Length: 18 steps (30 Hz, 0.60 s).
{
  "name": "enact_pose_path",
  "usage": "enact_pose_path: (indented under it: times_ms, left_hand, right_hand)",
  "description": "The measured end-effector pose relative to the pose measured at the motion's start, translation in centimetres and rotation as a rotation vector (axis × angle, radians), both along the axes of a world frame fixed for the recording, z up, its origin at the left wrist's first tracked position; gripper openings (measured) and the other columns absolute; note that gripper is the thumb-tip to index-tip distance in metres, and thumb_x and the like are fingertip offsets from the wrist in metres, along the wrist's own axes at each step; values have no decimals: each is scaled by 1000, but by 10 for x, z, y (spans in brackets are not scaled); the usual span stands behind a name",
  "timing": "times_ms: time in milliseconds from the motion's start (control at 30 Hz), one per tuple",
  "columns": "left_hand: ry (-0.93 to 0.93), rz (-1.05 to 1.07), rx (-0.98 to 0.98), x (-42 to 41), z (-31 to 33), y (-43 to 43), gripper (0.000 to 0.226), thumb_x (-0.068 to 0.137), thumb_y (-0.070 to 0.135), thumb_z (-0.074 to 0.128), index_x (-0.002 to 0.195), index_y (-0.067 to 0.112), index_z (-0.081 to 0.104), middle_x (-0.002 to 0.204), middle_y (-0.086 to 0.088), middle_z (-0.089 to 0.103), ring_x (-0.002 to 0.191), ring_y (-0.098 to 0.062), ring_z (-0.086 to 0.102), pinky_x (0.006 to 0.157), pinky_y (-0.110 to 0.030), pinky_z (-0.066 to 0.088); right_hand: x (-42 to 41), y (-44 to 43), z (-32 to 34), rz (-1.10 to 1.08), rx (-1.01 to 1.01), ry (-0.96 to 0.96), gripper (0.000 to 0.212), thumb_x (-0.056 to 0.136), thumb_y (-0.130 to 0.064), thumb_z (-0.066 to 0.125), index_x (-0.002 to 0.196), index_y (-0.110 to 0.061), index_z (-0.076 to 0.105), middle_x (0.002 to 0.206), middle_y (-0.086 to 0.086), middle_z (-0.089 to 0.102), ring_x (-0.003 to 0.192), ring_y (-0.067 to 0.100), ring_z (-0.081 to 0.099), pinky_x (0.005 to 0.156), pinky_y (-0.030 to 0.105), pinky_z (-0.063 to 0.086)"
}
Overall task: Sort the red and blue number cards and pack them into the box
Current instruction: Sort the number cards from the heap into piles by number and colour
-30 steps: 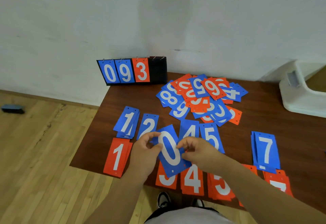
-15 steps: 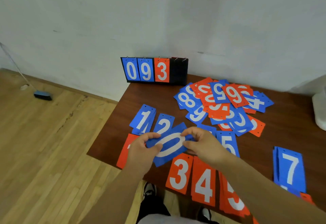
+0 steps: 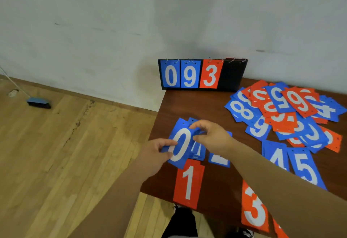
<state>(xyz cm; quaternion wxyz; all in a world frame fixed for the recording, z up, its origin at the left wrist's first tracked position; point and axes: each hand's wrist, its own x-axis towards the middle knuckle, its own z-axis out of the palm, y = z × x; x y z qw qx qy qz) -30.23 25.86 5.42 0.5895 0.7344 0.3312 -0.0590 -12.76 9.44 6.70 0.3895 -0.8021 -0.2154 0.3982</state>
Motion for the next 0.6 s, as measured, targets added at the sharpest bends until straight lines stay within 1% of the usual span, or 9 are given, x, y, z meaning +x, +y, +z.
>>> enact_pose_path:
  times_ms: [33,100,167,200,267,367,433,500,600]
  left_hand:
    - [8,25,47,3,-11,14,39,92,2,68,109,37,72,125,5,70,108,-8,68,94,-29,56]
    - [59,67,178,10,-33,37,38,94,9,68,119,37,68,135,5,64,119,-13,63,99,-27,53]
    - [99,57,258,18,-54,51,40,97,12,65,132,31,63,145,4,56,130,-16,55,100,-23,47]
    - [109,36,278,22,-65,54,43,99,13,64,138,29,59,148,3,53,133,-17,53,101,-24,47]
    - [134,-31,323,29,-79,54,47,100,14,61,145,26,53,150,2,51,133,-18,52,104,-29,48]
    - [239,-148,536,36,-91,51,48,100,26,62,146,31,50,143,-1,50,126,-18,52,97,-25,45]
    - [324,-195,688,40,-90,49,49,97,39,63,144,36,49,147,-2,39,135,-22,42,105,-34,43]
    - [345,-241,728,44,-85,46,55,95,48,63,145,38,44,154,-4,31,143,-26,32,112,-41,37]
    - [293,-299,733,60,-75,36,61,96,53,60,150,35,38,157,-5,27,144,-26,30,114,-41,37]
  right_hand:
    - [1,8,-4,-59,-16,-24,25,95,-13,66,109,-34,63,107,2,65,63,29,58,51,31,48]
    - [6,13,-13,-132,-85,-85,24,96,-17,66,114,-32,61,114,-8,60,71,24,64,57,31,53]
    - [10,7,-23,-137,-188,-153,25,96,-20,66,118,-31,60,116,-7,58,74,17,64,55,27,52]
    - [12,0,-28,-133,-237,-181,25,96,-21,66,118,-32,60,120,-4,56,74,15,63,55,25,51]
    - [17,-14,-37,-136,-308,-224,26,96,-23,66,121,-30,61,127,-2,52,76,14,63,57,24,52]
    - [23,-33,-45,-177,-358,-240,27,97,-26,65,123,-30,61,131,-2,49,77,14,62,55,19,49]
    - [27,-42,-50,-181,-363,-266,28,96,-28,65,124,-29,60,137,0,50,85,14,59,64,21,49]
    - [30,-49,-51,-175,-366,-301,35,95,-31,68,128,-26,59,140,1,50,99,14,56,75,23,46]
    - [38,-61,-46,-182,-371,-374,50,89,-36,73,135,-26,56,138,1,52,118,19,54,90,28,47]
